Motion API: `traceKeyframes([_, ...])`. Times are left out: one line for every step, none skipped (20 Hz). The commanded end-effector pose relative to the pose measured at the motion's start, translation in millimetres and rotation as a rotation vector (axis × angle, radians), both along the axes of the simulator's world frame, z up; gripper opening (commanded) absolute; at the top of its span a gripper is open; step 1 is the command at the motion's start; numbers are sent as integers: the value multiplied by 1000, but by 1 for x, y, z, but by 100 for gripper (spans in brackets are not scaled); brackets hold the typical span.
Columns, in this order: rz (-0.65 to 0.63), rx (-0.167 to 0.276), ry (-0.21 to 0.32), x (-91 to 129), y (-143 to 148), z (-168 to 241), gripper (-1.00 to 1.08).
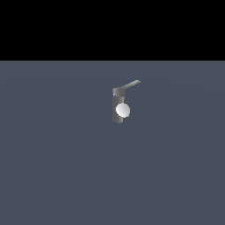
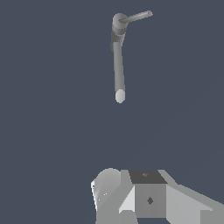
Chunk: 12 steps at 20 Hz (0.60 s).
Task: Turn on the faucet by rotating a designated handle.
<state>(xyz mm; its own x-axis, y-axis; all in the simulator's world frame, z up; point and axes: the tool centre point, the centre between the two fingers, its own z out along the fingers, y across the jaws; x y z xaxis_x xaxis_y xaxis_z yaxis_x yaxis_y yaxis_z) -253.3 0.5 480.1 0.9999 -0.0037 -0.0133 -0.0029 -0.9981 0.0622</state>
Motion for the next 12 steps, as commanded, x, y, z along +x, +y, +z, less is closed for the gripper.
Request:
traceKeyframes([0,0,0,0,0,0,-100])
traceKeyframes([0,0,1,0,0,0,-100])
traceKeyframes([0,1,2,0,0,0,-100])
traceKeyframes([0,3,5,1,-1,-1,-100])
traceKeyframes([0,5,8,2,-2,-1,-100])
traceKeyframes([0,7,13,2,-2,-2,-100])
traceKeyframes([0,10,18,3,-3,-3,-100])
traceKeyframes([0,13,23,4,-4,-4,-100])
traceKeyframes([1,15,28,4,-5,-5,-100])
traceKeyframes([2,16,31,5,-6,-6,-100])
traceKeyframes([3,17,34,5,-6,-6,-100])
traceKeyframes([5,18,35,4,-7,-6,-100])
